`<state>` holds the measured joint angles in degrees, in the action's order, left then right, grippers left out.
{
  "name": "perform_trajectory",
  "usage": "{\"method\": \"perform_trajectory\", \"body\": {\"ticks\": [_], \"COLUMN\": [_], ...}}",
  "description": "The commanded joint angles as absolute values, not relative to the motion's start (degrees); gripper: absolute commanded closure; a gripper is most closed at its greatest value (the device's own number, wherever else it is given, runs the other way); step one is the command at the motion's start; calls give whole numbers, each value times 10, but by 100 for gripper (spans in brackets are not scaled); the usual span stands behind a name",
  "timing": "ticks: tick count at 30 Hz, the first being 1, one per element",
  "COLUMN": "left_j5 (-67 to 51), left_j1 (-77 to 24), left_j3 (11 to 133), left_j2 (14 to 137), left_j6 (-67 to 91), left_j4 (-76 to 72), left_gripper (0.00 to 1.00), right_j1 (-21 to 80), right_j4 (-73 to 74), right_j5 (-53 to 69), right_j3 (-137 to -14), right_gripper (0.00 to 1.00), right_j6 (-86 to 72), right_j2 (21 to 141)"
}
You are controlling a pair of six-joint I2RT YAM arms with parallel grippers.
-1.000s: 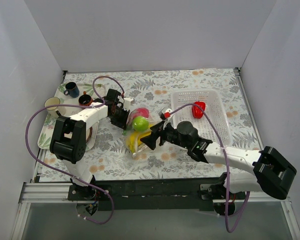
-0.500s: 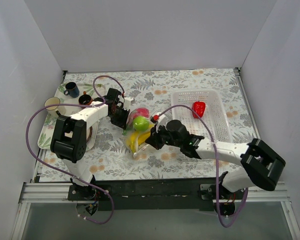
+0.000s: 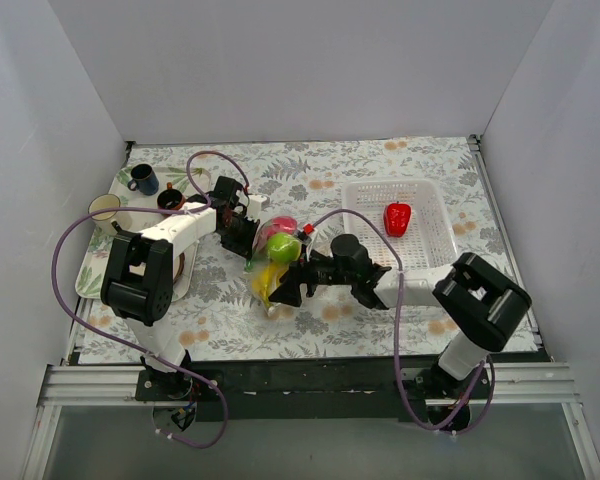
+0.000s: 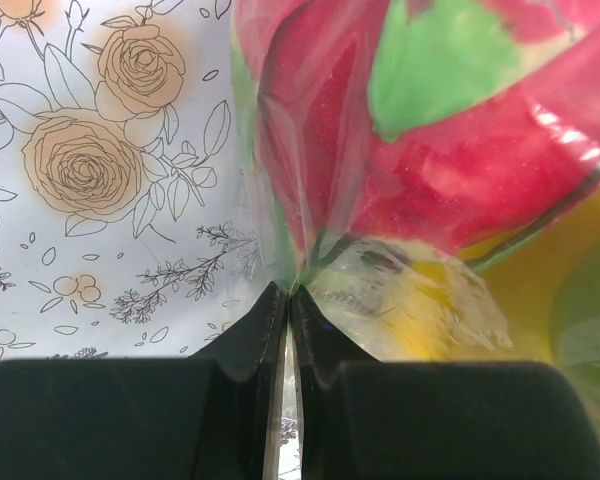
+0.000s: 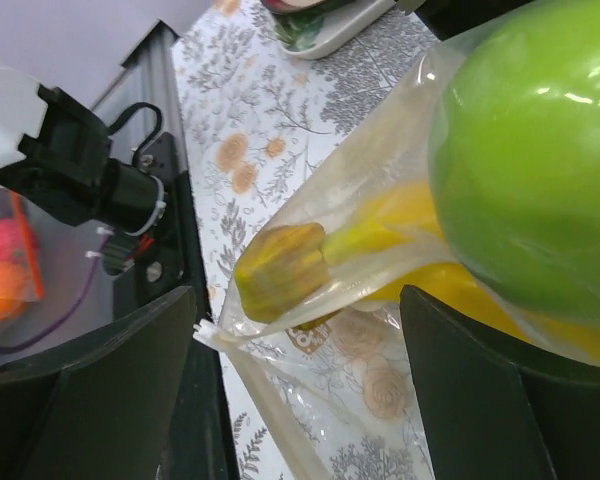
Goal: Open the zip-top bag and remove the fake food
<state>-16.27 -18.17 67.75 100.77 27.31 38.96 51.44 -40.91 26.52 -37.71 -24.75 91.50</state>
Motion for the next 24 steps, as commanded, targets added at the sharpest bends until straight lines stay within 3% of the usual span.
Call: {"method": "perform_trajectory", "body": {"ticks": [1, 5, 13, 15, 16, 18, 19, 24], "left_j5": [-156, -153, -152, -154, -152, -150, -148, -134], "left_j1": [-185, -185, -185, -184, -184, -184, -185, -185], "left_j3": [689, 693, 695, 694, 693, 689, 689, 676], "left_j2": [992, 984, 976, 973, 971, 969, 969, 967], "left_j6": [273, 269, 270, 271, 272, 272, 272, 266], "left_j4": [407, 412, 417, 416, 416, 415, 415, 409], "left_gripper": [97, 97, 97, 97, 97, 97, 97, 97], "right_j1": [488, 486, 488, 490, 490, 493, 495, 505], "right_j4": [-573, -585, -542, -563, -572, -578, -573, -519], "right_j5": [405, 422, 380, 367, 363, 346, 335, 285], "right_j3": [-408, -429, -425, -413, -410, -403, -401, -387], "right_gripper": [8, 1, 3, 14, 40, 74, 98, 99], "right_j6": [-362, -396, -379, -388, -391, -392, -388, -334], "right_j2": [978, 1017, 995, 986, 983, 964, 955, 874]}}
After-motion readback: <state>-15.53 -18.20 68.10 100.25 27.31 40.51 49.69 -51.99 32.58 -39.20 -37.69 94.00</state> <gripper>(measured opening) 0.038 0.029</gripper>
